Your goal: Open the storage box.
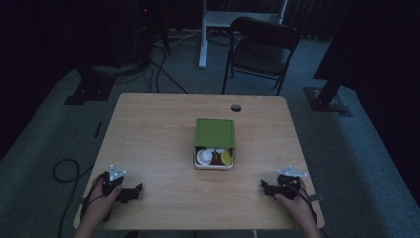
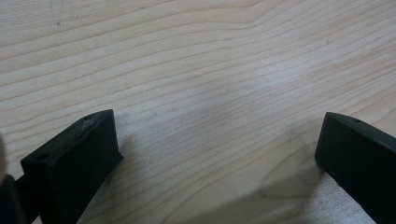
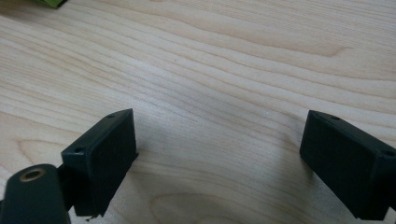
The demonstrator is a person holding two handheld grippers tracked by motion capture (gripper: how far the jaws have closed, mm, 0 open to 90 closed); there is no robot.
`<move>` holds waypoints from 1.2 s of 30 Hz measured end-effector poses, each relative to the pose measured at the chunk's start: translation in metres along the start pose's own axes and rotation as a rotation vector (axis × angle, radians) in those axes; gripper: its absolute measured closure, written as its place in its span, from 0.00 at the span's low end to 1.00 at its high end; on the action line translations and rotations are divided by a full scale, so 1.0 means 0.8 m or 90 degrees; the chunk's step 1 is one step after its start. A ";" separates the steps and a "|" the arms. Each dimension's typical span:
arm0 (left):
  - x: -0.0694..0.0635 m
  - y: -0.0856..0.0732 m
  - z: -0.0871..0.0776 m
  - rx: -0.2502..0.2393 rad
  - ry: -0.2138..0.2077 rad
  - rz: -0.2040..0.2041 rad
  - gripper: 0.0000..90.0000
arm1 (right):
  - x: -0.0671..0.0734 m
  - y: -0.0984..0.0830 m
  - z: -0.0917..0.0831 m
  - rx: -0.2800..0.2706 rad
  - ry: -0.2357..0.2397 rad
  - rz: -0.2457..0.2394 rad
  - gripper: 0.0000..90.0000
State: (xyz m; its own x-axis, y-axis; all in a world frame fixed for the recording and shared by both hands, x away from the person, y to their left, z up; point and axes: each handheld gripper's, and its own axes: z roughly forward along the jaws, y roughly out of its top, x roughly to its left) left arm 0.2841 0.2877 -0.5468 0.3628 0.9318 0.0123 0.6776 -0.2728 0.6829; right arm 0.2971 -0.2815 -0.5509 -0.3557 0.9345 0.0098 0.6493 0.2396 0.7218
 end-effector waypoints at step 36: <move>0.000 0.000 0.000 0.000 0.000 0.000 0.00 | 0.021 0.002 0.001 -0.007 0.006 -0.013 0.16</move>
State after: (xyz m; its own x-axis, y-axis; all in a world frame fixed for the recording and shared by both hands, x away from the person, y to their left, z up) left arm 0.2842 0.2877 -0.5468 0.3633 0.9316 0.0124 0.6774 -0.2733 0.6830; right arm 0.2928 -0.2651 -0.5502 -0.3755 0.9268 0.0020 0.6349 0.2557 0.7291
